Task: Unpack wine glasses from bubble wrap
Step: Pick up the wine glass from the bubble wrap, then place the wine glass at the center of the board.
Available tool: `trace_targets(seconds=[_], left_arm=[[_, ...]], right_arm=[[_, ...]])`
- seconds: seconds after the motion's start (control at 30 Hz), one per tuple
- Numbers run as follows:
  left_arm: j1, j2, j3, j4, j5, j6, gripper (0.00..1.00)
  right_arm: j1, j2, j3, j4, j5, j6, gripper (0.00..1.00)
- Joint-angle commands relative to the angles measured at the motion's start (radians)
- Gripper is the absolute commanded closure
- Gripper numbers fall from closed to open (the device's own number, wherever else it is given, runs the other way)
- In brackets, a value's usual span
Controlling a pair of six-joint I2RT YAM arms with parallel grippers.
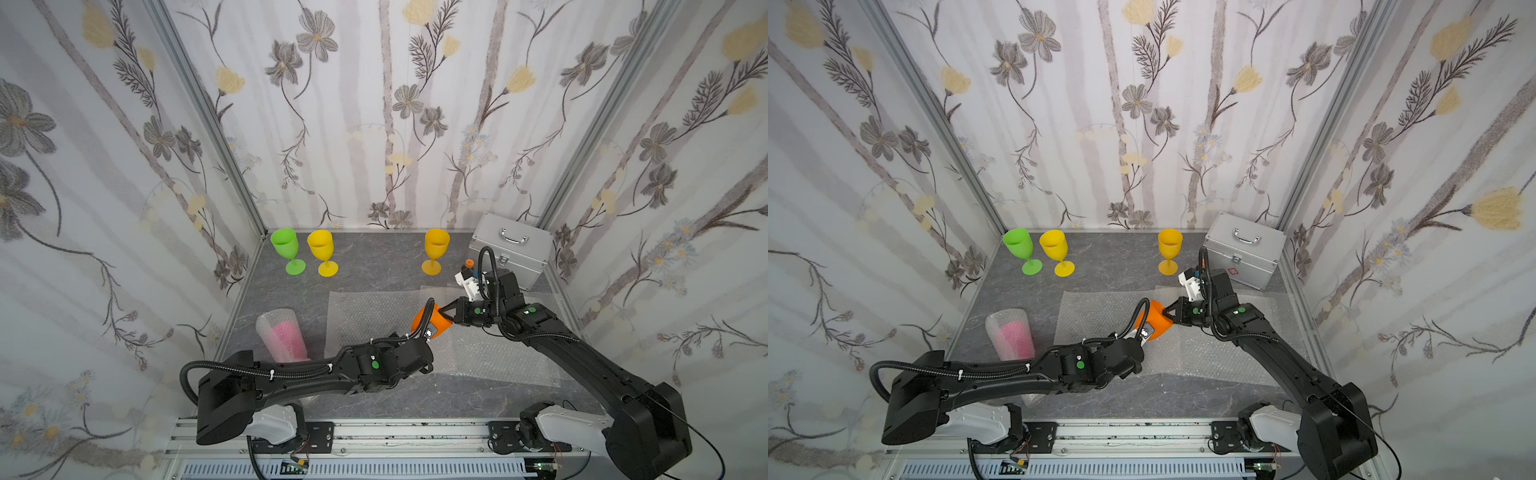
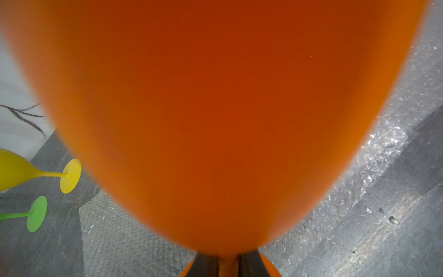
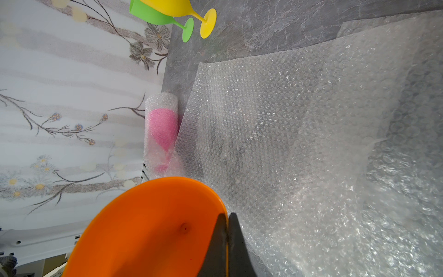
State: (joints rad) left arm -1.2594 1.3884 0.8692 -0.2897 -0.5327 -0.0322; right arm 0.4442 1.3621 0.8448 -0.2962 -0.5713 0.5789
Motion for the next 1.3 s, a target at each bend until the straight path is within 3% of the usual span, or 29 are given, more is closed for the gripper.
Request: trace_targets(seconds=[0.0, 0.1, 0.17, 0.23, 0.4, 0.6, 0.8, 0.97, 1.27], left_arm=[[-0.002, -0.017, -0.006, 0.076, -0.037, -0.004, 0.76], [-0.001, -0.029, -0.013, 0.074, -0.061, -0.021, 0.64], [0.004, -0.053, -0.026, 0.082, -0.084, -0.047, 0.49], [0.027, -0.089, -0.042, 0.093, -0.059, -0.081, 0.44], [0.128, -0.215, -0.109, 0.105, 0.012, -0.207, 0.42], [0.311, -0.323, -0.17, 0.046, 0.137, -0.363, 0.39], [0.49, -0.339, -0.194, -0.024, 0.294, -0.485, 0.39], [0.616, -0.349, -0.207, -0.066, 0.432, -0.539, 0.4], [0.74, -0.372, -0.22, -0.118, 0.542, -0.564, 0.41]], right_arm=[[0.0, -0.004, -0.001, 0.026, 0.052, 0.007, 1.0], [-0.002, -0.022, 0.005, 0.028, 0.09, 0.013, 1.0], [-0.001, -0.032, 0.01, 0.026, 0.12, 0.017, 1.0], [-0.001, -0.034, 0.02, 0.026, 0.142, 0.019, 1.0], [0.001, -0.015, 0.045, 0.038, 0.196, 0.024, 1.0], [0.034, 0.063, 0.166, 0.035, 0.327, 0.001, 1.0], [0.127, 0.243, 0.418, -0.056, 0.584, -0.089, 1.0], [0.156, 0.43, 0.63, -0.099, 0.697, -0.15, 1.0], [0.175, 0.695, 0.955, -0.2, 0.892, -0.225, 1.0]])
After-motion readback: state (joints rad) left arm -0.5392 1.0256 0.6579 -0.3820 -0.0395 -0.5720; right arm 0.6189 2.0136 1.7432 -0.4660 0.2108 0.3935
